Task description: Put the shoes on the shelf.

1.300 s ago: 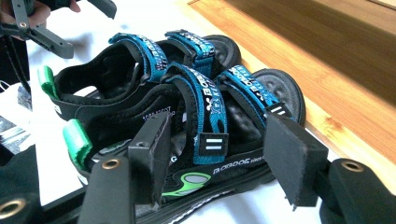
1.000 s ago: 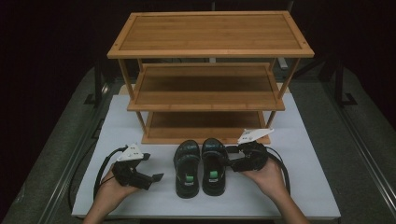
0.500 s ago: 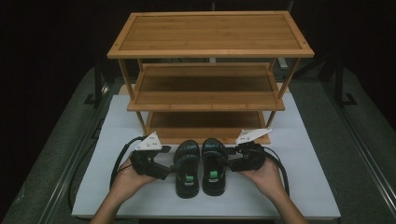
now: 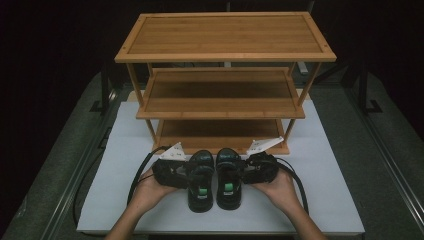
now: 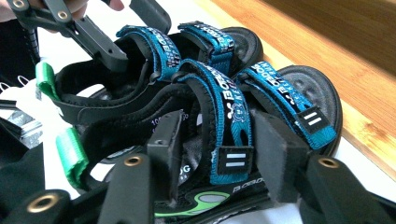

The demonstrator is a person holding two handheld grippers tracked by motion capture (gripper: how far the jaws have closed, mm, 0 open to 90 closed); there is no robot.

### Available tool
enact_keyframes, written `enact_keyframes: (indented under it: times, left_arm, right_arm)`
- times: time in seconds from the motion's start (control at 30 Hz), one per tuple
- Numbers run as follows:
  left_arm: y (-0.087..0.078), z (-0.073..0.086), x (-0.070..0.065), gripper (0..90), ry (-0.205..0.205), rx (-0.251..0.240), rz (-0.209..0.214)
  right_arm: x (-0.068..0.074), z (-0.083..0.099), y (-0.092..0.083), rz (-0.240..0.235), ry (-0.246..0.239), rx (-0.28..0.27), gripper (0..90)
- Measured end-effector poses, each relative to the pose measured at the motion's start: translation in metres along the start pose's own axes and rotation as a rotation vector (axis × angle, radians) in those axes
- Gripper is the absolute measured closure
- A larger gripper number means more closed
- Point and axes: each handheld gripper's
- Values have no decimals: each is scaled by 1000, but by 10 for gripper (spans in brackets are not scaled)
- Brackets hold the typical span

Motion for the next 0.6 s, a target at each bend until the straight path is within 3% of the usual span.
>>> enact_keyframes:
  times: [0.2, 0.33, 0.6]
  left_arm:
    - [9, 1, 2, 526, 10, 20, 8]
    - [12, 2, 2, 602, 25, 34, -14]
    - [10, 2, 3, 659, 9, 29, -8]
  right_arm:
    - [-1, 1, 3, 1, 3, 2, 577]
    - [0, 2, 5, 11, -3, 4, 618]
    - [-3, 4, 2, 13, 0, -3, 670]
Point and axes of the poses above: each handheld gripper's, and its own axes: y roughly forward along the jaws, z roughly out of its underside, x roughly to its left, and after that the axes turned 10 degrees about z, right-handed
